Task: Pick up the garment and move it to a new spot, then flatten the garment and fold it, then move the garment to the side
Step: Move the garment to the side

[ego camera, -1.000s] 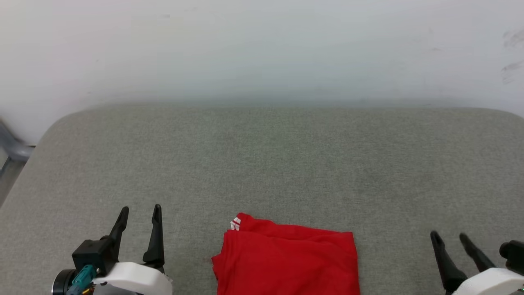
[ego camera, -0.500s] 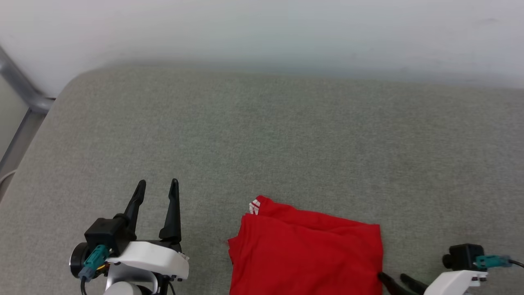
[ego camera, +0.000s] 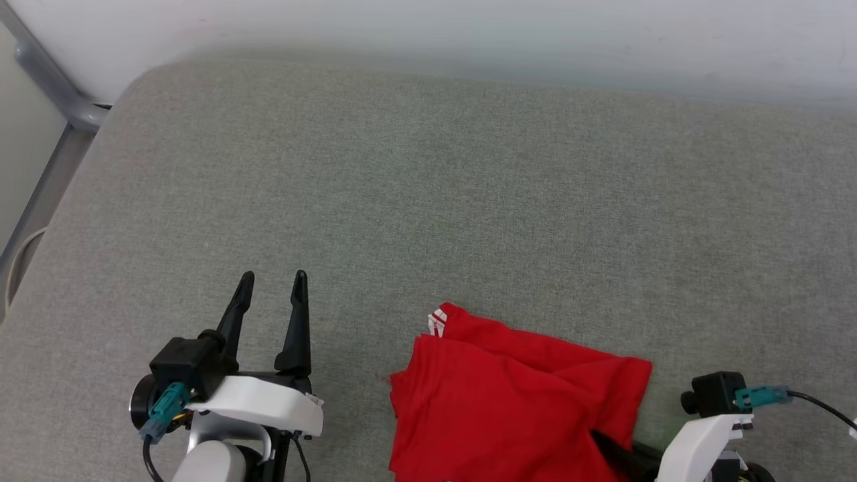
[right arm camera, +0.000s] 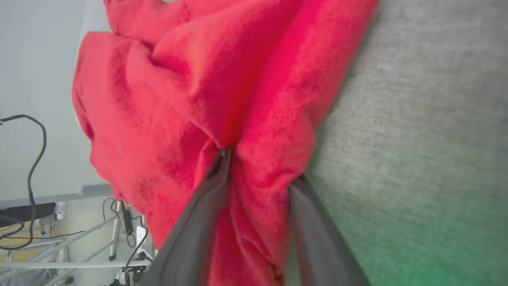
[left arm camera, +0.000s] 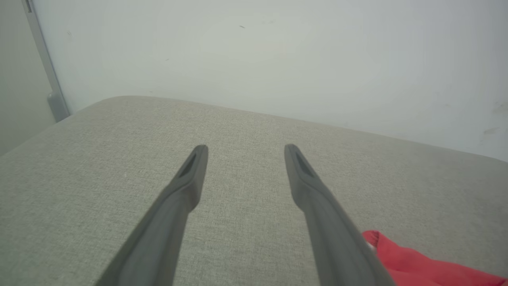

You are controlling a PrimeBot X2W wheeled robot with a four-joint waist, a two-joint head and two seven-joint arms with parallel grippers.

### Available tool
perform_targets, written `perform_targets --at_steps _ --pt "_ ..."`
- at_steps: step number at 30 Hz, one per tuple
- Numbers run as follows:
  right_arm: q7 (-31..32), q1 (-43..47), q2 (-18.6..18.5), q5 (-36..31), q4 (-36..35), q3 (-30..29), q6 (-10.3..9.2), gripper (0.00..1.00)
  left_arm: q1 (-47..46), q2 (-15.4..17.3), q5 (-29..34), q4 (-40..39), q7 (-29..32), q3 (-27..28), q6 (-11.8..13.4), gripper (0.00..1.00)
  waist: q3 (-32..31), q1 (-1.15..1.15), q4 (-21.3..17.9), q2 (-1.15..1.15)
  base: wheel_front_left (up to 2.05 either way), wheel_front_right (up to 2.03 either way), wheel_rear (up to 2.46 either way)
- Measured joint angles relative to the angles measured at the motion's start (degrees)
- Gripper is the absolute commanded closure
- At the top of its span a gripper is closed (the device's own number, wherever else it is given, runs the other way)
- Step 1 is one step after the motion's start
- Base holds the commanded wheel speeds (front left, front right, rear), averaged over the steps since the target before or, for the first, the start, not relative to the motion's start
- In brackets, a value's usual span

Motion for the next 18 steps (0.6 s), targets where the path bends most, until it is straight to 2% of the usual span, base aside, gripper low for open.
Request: perform_targets --at_steps 6,11,18 --pt "-0.38 -1.25 -0.8 0.44 1.37 1.54 -0.02 1.0 -0.07 -1.0 1.31 1.05 0.0 1.4 -1.3 0.0 -0.63 0.0 0.09 0.0 0.0 0.0 0.0" --pt "-1.11 -1.79 -1.86 -0.94 -0.35 2.57 -0.03 1.0 0.23 -1.32 2.22 1.41 0.0 2.52 -1.91 0.0 -2.23 0.0 -0.53 0.0 0.0 0.0 0.0" --pt "0.51 -2.91 -5.64 -4.71 -6.42 3.1 -0.07 1.0 2.13 -1.19 3.89 -0.8 -0.01 3.71 -2.22 0.0 -3.9 0.0 -4.51 0.0 0.0 0.0 0.0"
